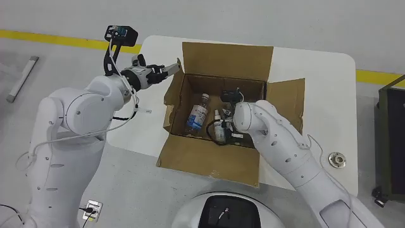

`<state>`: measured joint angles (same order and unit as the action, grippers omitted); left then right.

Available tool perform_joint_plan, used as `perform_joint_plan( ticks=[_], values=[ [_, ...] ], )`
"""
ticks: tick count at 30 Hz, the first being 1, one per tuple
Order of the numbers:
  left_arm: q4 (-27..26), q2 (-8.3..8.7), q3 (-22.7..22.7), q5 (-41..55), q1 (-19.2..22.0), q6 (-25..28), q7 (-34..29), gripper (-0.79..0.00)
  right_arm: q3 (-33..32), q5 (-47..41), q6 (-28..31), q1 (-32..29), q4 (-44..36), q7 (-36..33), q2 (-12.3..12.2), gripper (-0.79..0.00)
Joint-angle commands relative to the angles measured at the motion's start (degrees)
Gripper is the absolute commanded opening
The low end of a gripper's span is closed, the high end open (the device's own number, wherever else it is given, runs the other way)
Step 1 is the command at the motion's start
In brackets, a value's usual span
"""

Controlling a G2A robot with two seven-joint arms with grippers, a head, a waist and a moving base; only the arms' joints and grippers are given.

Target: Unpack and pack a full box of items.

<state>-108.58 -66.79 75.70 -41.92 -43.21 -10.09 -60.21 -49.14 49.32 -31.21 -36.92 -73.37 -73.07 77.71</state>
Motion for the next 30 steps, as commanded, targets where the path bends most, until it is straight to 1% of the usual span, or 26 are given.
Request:
perform_joint_plan(
  ticks=[1,8,9,10,11,12,13,15,17,21,23,24,25,28,30],
  values=[
    [0.0,0.0,0.0,0.0,0.0,0.0,0.0,0.0,0.6,-1.8,-0.5,1.0,1.6,0.5,0.6,-0.785],
    [0.0,0.0,0.0,0.0,0.0,0.0,0.0,0.0,1.7,-7.3,-2.8,3.3,4.1,2.8,2.2,-0.785],
    [0.0,0.0,0.0,0.0,0.0,0.0,0.0,0.0,1.6,-8.2,-3.1,3.5,4.2,3.1,2.4,-0.757],
    [0.0,0.0,0.0,0.0,0.0,0.0,0.0,0.0,1.7,-8.4,-3.3,3.6,4.3,3.3,2.4,-0.619],
    [0.0,0.0,0.0,0.0,0.0,0.0,0.0,0.0,1.9,-8.4,-3.3,3.7,4.4,3.3,2.5,-0.539],
    [0.0,0.0,0.0,0.0,0.0,0.0,0.0,0.0,1.8,-8.6,-3.3,3.8,4.3,3.3,2.5,-0.483],
    [0.0,0.0,0.0,0.0,0.0,0.0,0.0,0.0,1.7,-8.6,-3.3,3.8,4.2,3.3,2.4,-0.409],
    [0.0,0.0,0.0,0.0,0.0,0.0,0.0,0.0,1.4,-8.6,-3.2,3.8,3.6,3.2,2.2,-0.397],
    [0.0,0.0,0.0,0.0,0.0,0.0,0.0,0.0,0.6,-8.5,-2.9,3.6,2.4,2.9,1.8,-0.351],
    [0.0,0.0,0.0,0.0,0.0,0.0,0.0,0.0,-2.0,-8.0,-1.7,2.7,-1.2,1.7,0.5,-0.345],
    [0.0,0.0,0.0,0.0,0.0,0.0,0.0,0.0,-4.4,-8.0,-1.1,1.9,-3.9,1.0,-0.3,-0.305],
    [0.0,0.0,0.0,0.0,0.0,0.0,0.0,0.0,-6.1,-8.7,-0.9,1.4,-5.8,0.9,-0.8,-0.323],
    [0.0,0.0,0.0,0.0,0.0,0.0,0.0,0.0,-8.0,-9.1,-0.8,1.0,-8.3,0.7,-1.3,-0.397],
    [0.0,0.0,0.0,0.0,0.0,0.0,0.0,0.0,-14.6,-10.0,0.3,-1.3,-17.4,-0.4,-3.1,-0.428],
    [0.0,0.0,0.0,0.0,0.0,0.0,0.0,0.0,-19.8,-9.6,1.4,-3.1,-24.3,-1.4,-4.5,-0.502]
  ],
)
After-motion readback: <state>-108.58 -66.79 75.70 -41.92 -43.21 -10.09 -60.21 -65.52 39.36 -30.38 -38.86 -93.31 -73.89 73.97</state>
